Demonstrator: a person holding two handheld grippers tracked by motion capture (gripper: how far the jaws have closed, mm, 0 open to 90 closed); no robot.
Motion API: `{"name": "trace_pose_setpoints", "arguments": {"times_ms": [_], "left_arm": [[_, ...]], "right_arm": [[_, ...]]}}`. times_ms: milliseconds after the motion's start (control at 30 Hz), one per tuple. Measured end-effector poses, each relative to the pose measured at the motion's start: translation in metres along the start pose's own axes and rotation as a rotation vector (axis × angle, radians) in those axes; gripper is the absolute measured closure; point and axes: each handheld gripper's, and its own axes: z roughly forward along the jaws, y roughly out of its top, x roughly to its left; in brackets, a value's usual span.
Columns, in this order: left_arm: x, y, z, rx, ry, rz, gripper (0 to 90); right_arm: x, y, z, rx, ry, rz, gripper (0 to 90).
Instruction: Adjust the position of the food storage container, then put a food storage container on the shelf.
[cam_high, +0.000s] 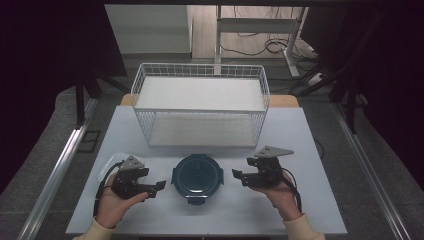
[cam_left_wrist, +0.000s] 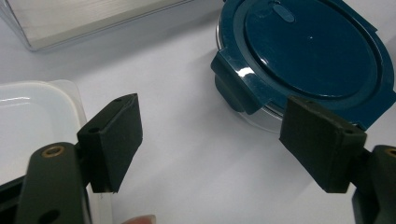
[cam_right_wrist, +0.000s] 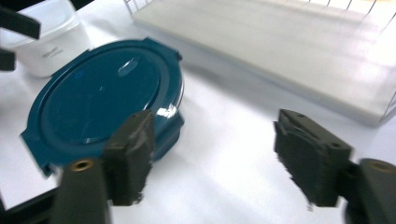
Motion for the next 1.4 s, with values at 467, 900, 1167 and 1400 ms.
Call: {"name": "trace_pose_setpoints", "arguments": {"times_ms": [467,900,1167,1400], "left_arm": [[0.001,0.001,-0.006,-0.034,-0.024,-0.027,22.7],[-0.001,0.006,-0.009,-0.064,-0.069,-0.099,16.9],[-0.005,0.015,-0.010,-0.070,-0.111,-0.135,13.8],[-0.011,0.031,-0.003,-0.062,-0.153,-0.174,11.2]], "right_arm": [[-0.001,-0.005,-0.006,-0.002,0.035,0.058,23.4],[0.005,-0.003,-0.006,-0.006,0.112,0.104,19.1],[0.011,0.002,-0.002,0.007,0.149,0.116,17.7],[0.019,0.014,0.004,0.008,0.177,0.122,16.8]]}}
